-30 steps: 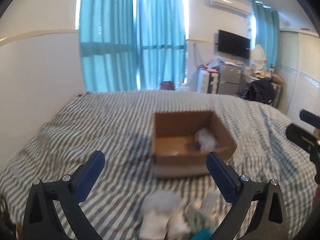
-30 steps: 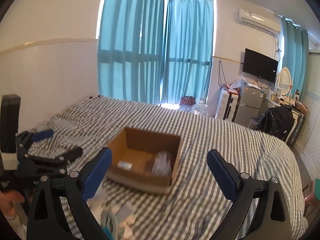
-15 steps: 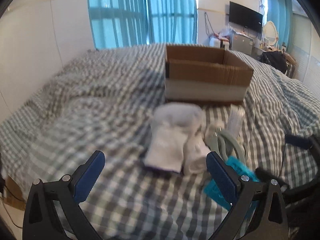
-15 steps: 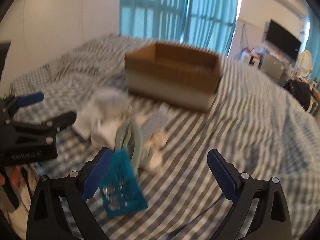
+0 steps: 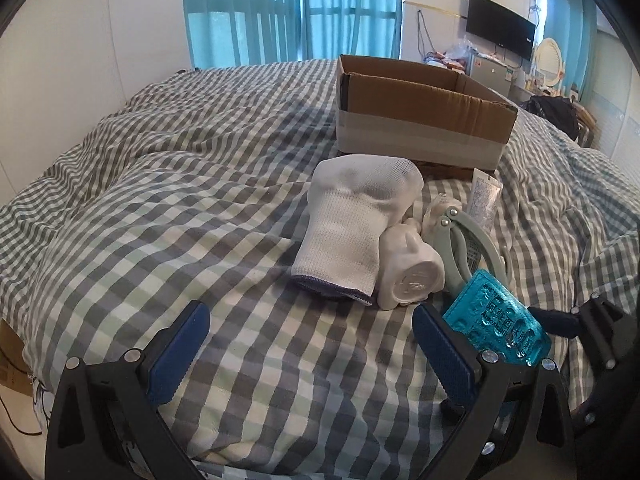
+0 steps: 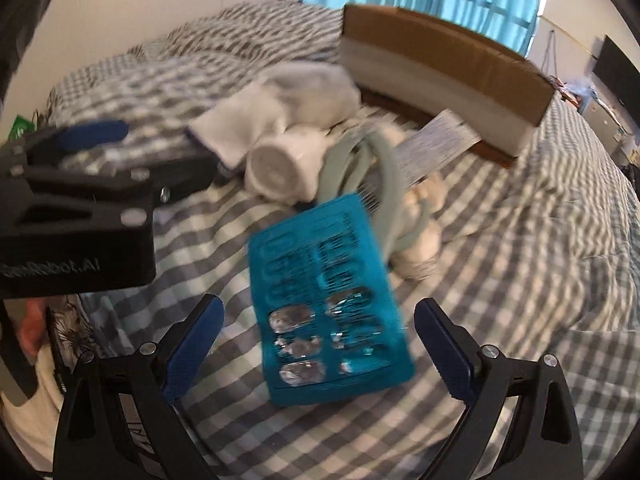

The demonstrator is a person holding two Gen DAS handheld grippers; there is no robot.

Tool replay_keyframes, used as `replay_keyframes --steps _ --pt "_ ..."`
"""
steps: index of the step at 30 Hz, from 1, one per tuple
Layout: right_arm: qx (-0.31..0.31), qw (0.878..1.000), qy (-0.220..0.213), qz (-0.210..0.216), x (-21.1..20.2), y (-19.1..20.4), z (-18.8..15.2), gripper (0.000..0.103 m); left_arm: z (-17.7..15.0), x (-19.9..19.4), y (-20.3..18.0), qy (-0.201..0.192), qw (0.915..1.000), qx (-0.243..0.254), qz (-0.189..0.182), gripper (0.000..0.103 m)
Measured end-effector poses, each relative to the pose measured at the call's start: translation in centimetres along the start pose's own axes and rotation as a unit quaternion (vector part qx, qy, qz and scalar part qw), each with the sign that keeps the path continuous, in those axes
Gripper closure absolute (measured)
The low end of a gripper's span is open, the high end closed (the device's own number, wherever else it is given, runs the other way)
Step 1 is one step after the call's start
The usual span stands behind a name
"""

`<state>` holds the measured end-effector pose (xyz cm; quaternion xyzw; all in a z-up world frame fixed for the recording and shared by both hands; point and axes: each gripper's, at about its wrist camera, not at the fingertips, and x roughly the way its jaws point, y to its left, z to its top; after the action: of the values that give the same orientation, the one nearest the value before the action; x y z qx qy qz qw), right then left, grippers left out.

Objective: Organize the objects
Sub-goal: 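Move right tool to the teal blister pack and grasp it, then grasp the white sock with left tool while right tool holds the blister pack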

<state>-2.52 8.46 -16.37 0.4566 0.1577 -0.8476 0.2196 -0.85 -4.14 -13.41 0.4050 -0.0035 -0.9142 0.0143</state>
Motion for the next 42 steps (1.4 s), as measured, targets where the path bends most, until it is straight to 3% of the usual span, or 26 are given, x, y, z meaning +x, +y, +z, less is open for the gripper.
replay_keyframes --steps 2,3,5,11,20,27,33,36,38,42 --pt "0.000 1.000 0.004 0.007 0.3 0.0 -0.2 0.015 0.0 0.0 0.0 -0.001 1.0000 -0.001 -0.001 0.000" --pt "-0.001 1.000 0.010 0.009 0.5 -0.1 -0.3 0.029 0.1 0.0 0.0 0.000 1.0000 -0.002 -0.002 0.000" --pt "-0.002 1.000 0.011 0.013 0.4 -0.3 -0.5 0.034 0.1 -0.1 0.0 0.000 1.0000 -0.001 -0.001 0.000" --pt "0.022 0.999 -0.027 0.010 -2.2 -2.5 -0.4 0.035 0.5 0.0 -0.2 0.004 1.0000 -0.004 -0.005 0.000" --pt "0.114 0.991 -0.069 -0.013 -4.8 -9.7 0.5 0.035 3.2 1.3 -0.5 0.001 0.9993 -0.013 -0.036 0.000" --pt "0.129 0.988 -0.085 -0.021 -5.1 -11.6 2.1 0.035 6.7 5.0 -0.6 0.016 0.9978 -0.035 -0.055 0.000" --pt "0.132 0.988 -0.082 -0.014 -4.7 -11.8 1.7 0.035 7.5 9.0 -1.0 0.056 0.9941 -0.037 -0.086 0.001" --pt "0.136 0.987 -0.080 -0.012 -4.5 -11.9 1.6 0.035 7.6 9.6 -1.3 0.067 0.9902 -0.033 -0.118 0.015" --pt "0.138 0.987 -0.081 -0.011 -4.6 -12.0 1.6 0.035 7.4 9.6 -1.9 0.075 0.9874 -0.020 -0.138 0.034" --pt "0.137 0.986 -0.088 -0.014 -5.2 -11.7 1.7 0.035 7.2 8.4 -3.3 0.060 0.9899 0.013 -0.128 0.047"
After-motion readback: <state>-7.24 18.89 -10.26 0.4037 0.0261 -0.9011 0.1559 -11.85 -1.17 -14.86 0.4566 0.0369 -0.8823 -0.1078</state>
